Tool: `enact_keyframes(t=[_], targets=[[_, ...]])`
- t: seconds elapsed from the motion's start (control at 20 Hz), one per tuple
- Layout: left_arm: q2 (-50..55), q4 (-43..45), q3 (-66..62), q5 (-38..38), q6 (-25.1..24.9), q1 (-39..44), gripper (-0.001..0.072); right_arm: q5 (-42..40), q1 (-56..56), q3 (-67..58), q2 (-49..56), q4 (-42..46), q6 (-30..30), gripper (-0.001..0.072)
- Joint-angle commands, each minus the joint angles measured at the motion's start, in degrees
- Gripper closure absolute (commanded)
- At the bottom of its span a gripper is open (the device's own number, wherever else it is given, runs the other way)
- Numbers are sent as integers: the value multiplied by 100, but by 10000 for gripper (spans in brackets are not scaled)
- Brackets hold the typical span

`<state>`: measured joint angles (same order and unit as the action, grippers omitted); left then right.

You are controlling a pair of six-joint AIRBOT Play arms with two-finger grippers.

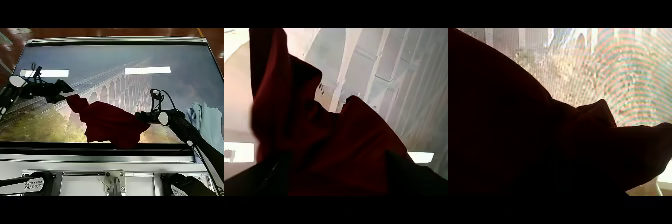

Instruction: Fold the shirts.

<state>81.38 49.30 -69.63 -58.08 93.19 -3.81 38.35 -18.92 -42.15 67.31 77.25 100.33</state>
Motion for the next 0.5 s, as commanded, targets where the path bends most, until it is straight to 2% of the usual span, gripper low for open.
enact_keyframes(t=[0.0, 0.05, 0.1, 0.15, 0.2, 0.25, 0.35, 0.45], targets=[[-66, -15, -422, -1600, -208, -898, 322, 131, 4, 7, 61, -66, -57, 642], [-278, 343, -402, -1923, -201, -1051, 353, 199, 4, 7, 61, -66, -57, 642], [-516, 791, -310, -2140, -122, -1091, 339, 243, 4, 7, 61, -63, -59, 642], [-776, 1182, -87, -2240, -22, -1051, 242, 284, 4, 7, 61, -66, -57, 642], [-1021, 1281, 289, -2212, 15, -960, 67, 304, 4, 7, 63, -68, -57, 642], [-1182, 1198, 710, -2153, 15, -833, -8, 302, 4, 7, 63, -68, -57, 643], [-1307, 780, 1700, -1921, 11, -400, -8, 302, 4, 7, 63, -68, -57, 642], [-1300, 407, 2761, -1191, 13, 308, -8, 304, 4, 7, 63, -68, -57, 642]])
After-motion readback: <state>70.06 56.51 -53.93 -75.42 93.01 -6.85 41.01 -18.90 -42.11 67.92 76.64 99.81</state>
